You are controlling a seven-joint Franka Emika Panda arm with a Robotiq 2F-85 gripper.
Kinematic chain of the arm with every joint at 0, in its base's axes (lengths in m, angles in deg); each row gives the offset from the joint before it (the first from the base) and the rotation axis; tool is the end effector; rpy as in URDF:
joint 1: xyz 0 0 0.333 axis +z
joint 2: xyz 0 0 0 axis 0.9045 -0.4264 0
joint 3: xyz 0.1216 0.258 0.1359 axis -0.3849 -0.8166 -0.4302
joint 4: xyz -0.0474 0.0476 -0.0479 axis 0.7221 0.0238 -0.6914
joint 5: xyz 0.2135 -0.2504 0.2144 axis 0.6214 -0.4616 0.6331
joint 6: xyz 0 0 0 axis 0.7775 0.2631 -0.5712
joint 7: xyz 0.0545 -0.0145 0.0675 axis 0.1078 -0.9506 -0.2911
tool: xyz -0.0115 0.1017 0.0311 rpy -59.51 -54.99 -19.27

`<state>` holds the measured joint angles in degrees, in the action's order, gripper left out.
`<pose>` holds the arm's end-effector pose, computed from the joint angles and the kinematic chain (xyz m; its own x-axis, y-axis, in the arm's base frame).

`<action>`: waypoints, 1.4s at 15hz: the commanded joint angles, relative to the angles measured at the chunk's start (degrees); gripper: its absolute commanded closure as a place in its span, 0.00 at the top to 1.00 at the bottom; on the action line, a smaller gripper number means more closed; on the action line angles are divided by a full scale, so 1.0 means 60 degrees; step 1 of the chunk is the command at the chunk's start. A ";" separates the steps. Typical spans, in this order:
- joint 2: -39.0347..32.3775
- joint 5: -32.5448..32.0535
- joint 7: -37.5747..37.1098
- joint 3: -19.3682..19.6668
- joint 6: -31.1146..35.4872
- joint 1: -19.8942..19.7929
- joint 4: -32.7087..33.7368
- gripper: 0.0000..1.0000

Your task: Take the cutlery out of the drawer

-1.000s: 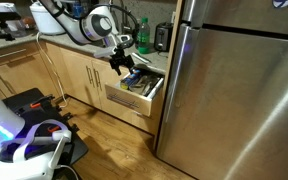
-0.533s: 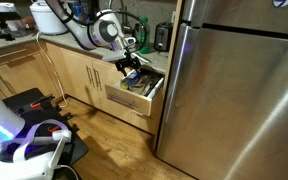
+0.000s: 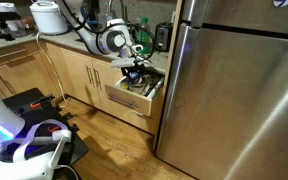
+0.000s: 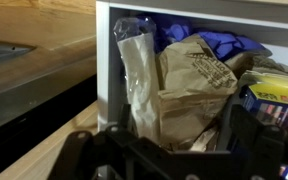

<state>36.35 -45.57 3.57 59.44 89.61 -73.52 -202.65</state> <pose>0.5743 -0.1625 0.2009 0.9352 0.3486 0.0621 0.3080 -0.8876 0.3426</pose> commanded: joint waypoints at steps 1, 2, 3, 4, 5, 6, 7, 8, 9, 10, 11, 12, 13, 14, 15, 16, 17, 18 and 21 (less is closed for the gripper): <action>-0.0441 0.1137 0.1122 -0.0358 0.0089 -0.0569 0.0531 1.00; -0.0525 0.1450 0.1383 -0.0463 0.0022 -0.0714 0.0649 1.00; -0.0624 0.1730 0.1623 -0.0579 -0.0004 -0.0851 0.0768 1.00; -0.0702 0.1953 0.1815 -0.0659 -0.0059 -0.0959 0.0887 1.00; -0.0775 0.2131 0.1975 -0.0728 -0.0080 -0.1049 0.0985 1.00; -0.0877 0.2281 0.2106 -0.0798 -0.0093 -0.1132 0.1114 1.00; -0.0931 0.2385 0.2203 -0.0841 -0.0107 -0.1193 0.1193 1.00; -0.0998 0.2487 0.2306 -0.0902 -0.0122 -0.1261 0.1287 1.00; -0.1069 0.2570 0.2354 -0.0944 -0.0137 -0.1304 0.1371 1.00; -0.1139 0.2637 0.2441 -0.0998 -0.0143 -0.1356 0.1460 1.00; -0.1196 0.2683 0.2454 -0.1025 -0.0160 -0.1383 0.1540 1.00; -0.1242 0.2715 0.2463 -0.1054 -0.0163 -0.1414 0.1599 1.00; -0.1298 0.2733 0.2474 -0.1087 -0.0161 -0.1444 0.1663 1.00; -0.1332 0.2752 0.2482 -0.1116 -0.0163 -0.1463 0.1712 1.00; -0.1370 0.2758 0.2485 -0.1137 -0.0168 -0.1473 0.1753 1.00; -0.1416 0.2766 0.2507 -0.1179 -0.0171 -0.1498 0.1799 1.00; -0.1456 0.2767 0.2516 -0.1205 -0.0171 -0.1516 0.1837 1.00; -0.1503 0.2770 0.2527 -0.1224 -0.0185 -0.1525 0.1884 1.00; -0.1675 0.2795 0.2569 -0.1294 -0.0174 -0.1571 0.1995 1.00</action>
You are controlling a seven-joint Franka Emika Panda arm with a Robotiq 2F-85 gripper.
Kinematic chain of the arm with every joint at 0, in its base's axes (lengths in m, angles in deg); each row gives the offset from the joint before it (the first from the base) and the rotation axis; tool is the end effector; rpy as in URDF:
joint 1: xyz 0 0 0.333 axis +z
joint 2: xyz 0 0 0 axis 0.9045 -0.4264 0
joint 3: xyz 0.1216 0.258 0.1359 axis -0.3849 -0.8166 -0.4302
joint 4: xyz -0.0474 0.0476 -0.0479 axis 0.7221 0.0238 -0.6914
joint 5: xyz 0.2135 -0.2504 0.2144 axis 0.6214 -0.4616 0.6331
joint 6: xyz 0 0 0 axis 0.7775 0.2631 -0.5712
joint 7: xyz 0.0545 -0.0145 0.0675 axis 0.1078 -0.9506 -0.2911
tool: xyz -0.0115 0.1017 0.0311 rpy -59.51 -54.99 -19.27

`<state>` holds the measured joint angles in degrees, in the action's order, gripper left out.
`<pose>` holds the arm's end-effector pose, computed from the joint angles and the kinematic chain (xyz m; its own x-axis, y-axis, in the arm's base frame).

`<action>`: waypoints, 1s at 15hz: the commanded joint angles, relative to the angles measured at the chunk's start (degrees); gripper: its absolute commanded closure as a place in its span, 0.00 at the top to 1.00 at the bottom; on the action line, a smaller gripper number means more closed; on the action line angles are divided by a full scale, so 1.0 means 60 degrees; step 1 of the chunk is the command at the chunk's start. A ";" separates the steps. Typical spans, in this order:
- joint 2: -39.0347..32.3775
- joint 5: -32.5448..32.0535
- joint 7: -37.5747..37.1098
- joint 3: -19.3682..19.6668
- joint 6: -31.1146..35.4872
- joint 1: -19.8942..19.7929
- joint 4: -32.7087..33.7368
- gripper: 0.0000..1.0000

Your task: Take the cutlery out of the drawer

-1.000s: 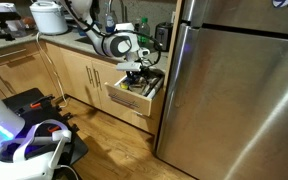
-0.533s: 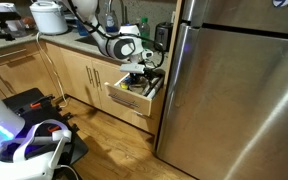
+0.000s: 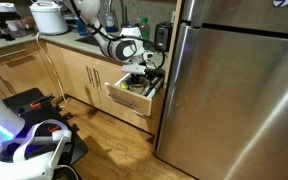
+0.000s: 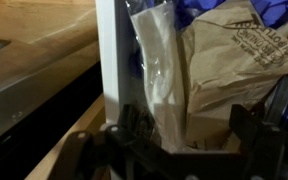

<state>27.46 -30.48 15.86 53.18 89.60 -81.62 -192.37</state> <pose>0.6091 -0.2073 0.1737 0.9498 0.2822 0.1352 0.2458 -0.9401 0.2362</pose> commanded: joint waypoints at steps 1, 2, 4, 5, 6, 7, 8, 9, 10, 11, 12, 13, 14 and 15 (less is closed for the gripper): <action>-0.0258 0.0296 0.0535 -0.0283 -0.0183 -0.0243 0.0315 1.00; -0.0329 0.0333 0.0566 -0.0342 -0.0177 -0.0298 0.0335 1.00; -0.0463 0.0429 0.0728 -0.0468 -0.0174 -0.0431 0.0405 1.00; -0.0522 0.0473 0.0781 -0.0513 -0.0195 -0.0486 0.0449 1.00; -0.0583 0.0532 0.0880 -0.0569 -0.0188 -0.0564 0.0492 1.00; -0.0625 0.0581 0.0908 -0.0592 -0.0215 -0.0623 0.0532 1.00; -0.0665 0.0648 0.0994 -0.0634 -0.0260 -0.0709 0.0579 1.00; -0.0709 0.0715 0.1035 -0.0671 -0.0249 -0.0788 0.0618 1.00; -0.0743 0.0754 0.1098 -0.0691 -0.0259 -0.0850 0.0663 1.00; -0.0762 0.0777 0.1125 -0.0687 -0.0232 -0.0893 0.0692 0.75; -0.0754 0.0771 0.1109 -0.0671 -0.0167 -0.0922 0.0687 0.74; -0.0750 0.0761 0.1088 -0.0654 -0.0152 -0.0941 0.0698 0.66; -0.0720 0.0744 0.1066 -0.0628 -0.0140 -0.0951 0.0692 0.58; -0.0701 0.0736 0.1053 -0.0614 -0.0144 -0.0960 0.0697 0.51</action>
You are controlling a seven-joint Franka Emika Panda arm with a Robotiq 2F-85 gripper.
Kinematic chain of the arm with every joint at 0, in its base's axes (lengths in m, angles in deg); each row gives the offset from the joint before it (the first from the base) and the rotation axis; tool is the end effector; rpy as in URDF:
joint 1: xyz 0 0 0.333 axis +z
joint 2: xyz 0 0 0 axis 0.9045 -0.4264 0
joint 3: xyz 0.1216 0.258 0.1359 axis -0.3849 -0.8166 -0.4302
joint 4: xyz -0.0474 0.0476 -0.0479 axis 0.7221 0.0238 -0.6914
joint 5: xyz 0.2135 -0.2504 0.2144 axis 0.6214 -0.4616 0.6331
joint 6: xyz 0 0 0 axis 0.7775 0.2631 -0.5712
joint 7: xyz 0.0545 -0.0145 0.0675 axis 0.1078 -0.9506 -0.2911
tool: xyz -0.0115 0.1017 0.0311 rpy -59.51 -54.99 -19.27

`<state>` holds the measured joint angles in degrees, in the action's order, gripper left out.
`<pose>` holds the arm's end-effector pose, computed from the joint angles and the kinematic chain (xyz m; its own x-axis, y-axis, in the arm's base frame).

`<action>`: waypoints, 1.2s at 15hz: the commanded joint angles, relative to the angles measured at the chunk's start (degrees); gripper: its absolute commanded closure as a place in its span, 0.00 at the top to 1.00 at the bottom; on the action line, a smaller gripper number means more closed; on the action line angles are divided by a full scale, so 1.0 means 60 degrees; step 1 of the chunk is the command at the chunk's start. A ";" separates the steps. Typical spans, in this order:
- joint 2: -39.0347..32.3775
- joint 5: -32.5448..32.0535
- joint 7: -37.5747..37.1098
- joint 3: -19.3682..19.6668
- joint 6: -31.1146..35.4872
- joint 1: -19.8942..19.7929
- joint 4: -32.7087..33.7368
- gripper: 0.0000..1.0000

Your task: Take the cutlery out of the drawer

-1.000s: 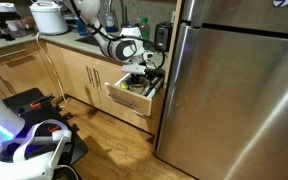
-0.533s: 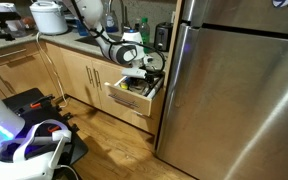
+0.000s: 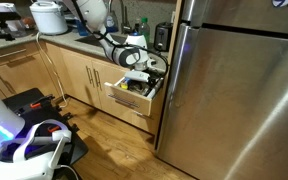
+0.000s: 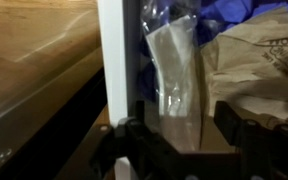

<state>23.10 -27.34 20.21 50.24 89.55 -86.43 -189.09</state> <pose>0.6080 -0.2341 0.1464 0.9555 0.2603 0.1387 0.2327 -0.9543 0.1877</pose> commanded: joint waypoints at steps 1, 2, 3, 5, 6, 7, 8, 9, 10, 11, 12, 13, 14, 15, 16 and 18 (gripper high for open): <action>0.0042 0.0200 0.0318 -0.0108 -0.0096 -0.0167 0.0158 0.42; 0.0054 0.0196 0.0305 -0.0096 -0.0097 -0.0171 0.0173 0.35; 0.0073 0.0181 0.0288 -0.0073 -0.0096 -0.0161 0.0188 0.27; 0.0104 0.0148 0.0241 -0.0020 -0.0077 -0.0117 0.0209 0.12; 0.0136 0.0132 0.0232 -0.0004 -0.0053 -0.0101 0.0197 0.05; 0.0194 0.0109 0.0196 0.0030 -0.0039 -0.0061 0.0170 0.00; 0.0229 0.0096 0.0181 0.0047 -0.0011 -0.0044 0.0155 0.00; 0.0288 0.0087 0.0168 0.0061 0.0023 -0.0032 0.0124 0.00; 0.0345 0.0085 0.0165 0.0067 0.0029 -0.0030 0.0097 0.03; 0.0432 0.0056 0.0129 0.0116 0.0067 0.0006 0.0042 0.03; 0.0543 0.0027 0.0102 0.0166 0.0110 0.0035 -0.0034 0.03; 0.0712 0.0031 0.0116 0.0176 0.0066 0.0025 -0.0142 0.03; 0.0933 0.0050 0.0200 0.0139 0.0054 -0.0047 -0.0309 0.03; 0.1187 0.0088 0.0276 0.0088 0.0172 -0.0146 -0.0530 0.03; 0.1376 0.0044 0.0196 0.0197 0.0222 -0.0095 -0.0656 0.03; 0.1828 -0.0020 0.0148 0.0357 0.0382 -0.0047 -0.0963 0.03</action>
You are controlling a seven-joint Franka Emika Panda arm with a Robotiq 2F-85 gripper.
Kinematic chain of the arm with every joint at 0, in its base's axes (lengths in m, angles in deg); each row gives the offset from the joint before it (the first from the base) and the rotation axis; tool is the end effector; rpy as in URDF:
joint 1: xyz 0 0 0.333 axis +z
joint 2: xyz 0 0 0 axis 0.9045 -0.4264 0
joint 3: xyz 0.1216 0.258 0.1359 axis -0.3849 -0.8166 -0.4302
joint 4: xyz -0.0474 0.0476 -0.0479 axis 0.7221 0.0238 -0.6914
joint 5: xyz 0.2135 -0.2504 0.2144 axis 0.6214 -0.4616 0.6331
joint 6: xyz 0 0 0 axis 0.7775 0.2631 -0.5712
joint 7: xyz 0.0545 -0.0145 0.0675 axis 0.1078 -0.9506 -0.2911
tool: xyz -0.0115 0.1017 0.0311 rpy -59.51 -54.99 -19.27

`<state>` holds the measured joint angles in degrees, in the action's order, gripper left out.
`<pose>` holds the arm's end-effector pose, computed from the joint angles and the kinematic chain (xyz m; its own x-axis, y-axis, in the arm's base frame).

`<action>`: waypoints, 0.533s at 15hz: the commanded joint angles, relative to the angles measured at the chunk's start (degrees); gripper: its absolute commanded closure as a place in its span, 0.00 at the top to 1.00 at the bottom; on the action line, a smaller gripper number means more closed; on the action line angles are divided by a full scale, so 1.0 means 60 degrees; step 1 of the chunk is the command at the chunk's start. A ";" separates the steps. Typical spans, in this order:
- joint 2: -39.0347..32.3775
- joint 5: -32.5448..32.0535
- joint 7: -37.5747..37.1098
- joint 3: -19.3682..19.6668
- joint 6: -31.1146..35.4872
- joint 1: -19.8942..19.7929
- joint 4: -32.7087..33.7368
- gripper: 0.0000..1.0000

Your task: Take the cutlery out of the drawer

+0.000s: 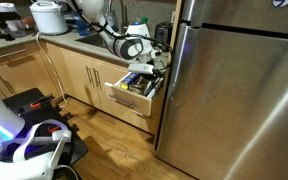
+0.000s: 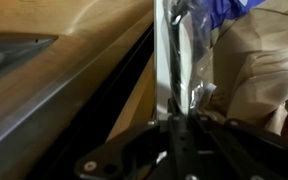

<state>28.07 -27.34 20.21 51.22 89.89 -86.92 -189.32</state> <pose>0.6139 -0.2537 0.2026 0.9475 0.2473 0.2027 0.1955 -0.9497 0.2447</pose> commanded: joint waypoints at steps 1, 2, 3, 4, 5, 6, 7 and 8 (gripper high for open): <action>0.1197 -0.0030 0.0138 0.0254 0.0372 0.0051 -0.1055 0.03; 0.1385 -0.0058 0.0109 0.0335 0.0442 0.0092 -0.1181 0.03; 0.1579 -0.0085 0.0096 0.0406 0.0480 0.0126 -0.1317 0.03; 0.1754 -0.0126 0.0110 0.0460 0.0562 0.0159 -0.1440 0.03; 0.1895 -0.0229 0.0117 0.0548 0.0662 0.0223 -0.1549 0.03; 0.2030 -0.0407 0.0041 0.0704 0.0773 0.0344 -0.1647 0.03; 0.2164 -0.0587 -0.0013 0.0844 0.0900 0.0449 -0.1749 0.03; 0.2290 -0.0801 -0.0078 0.1014 0.1079 0.0589 -0.1861 0.03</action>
<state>37.69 -29.43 20.20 54.31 93.15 -85.97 -196.10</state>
